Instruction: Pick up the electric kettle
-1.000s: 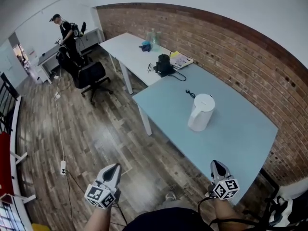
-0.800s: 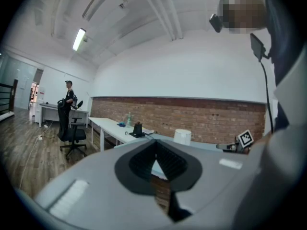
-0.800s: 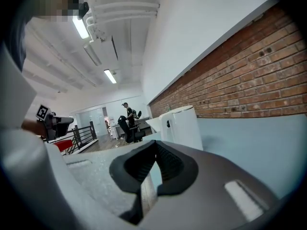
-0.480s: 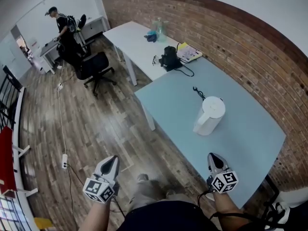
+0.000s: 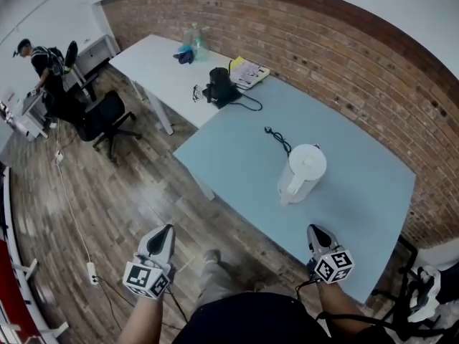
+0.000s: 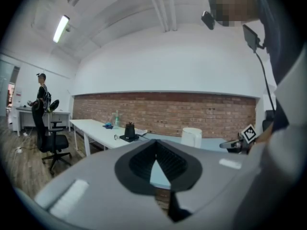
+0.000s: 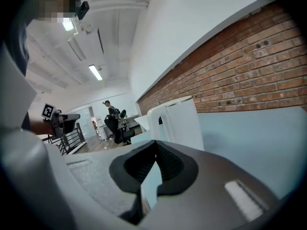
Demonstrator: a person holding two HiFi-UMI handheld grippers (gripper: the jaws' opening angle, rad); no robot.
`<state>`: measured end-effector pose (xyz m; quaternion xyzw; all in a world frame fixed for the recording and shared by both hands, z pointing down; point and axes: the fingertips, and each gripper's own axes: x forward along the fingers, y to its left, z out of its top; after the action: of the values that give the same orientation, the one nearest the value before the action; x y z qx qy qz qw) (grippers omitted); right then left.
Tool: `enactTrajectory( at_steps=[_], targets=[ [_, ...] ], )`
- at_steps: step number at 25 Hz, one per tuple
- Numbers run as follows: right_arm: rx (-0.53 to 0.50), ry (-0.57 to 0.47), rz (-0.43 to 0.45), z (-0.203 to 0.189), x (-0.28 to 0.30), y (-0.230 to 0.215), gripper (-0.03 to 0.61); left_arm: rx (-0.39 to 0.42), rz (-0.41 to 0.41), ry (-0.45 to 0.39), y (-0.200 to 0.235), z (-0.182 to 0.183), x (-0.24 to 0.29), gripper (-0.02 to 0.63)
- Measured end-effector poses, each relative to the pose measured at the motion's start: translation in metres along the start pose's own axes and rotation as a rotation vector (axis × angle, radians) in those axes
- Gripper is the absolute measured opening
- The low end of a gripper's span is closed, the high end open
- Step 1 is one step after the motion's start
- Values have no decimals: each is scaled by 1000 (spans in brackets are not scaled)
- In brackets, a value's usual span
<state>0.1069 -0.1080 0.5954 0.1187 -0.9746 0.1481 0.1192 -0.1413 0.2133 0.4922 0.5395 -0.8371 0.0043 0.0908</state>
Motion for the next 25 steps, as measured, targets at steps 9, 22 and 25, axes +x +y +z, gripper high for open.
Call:
enactTrajectory(
  at_steps=[9, 22, 25],
  targets=[
    [34, -28, -165, 14, 28, 18, 2, 64, -186, -8, 51, 24, 86, 5],
    [95, -109, -449, 14, 35, 56, 2, 120, -480, 71, 97, 6, 169, 5],
    [94, -120, -488, 15, 29, 63, 2, 122, -529, 91, 92, -1, 189, 5]
  ],
)
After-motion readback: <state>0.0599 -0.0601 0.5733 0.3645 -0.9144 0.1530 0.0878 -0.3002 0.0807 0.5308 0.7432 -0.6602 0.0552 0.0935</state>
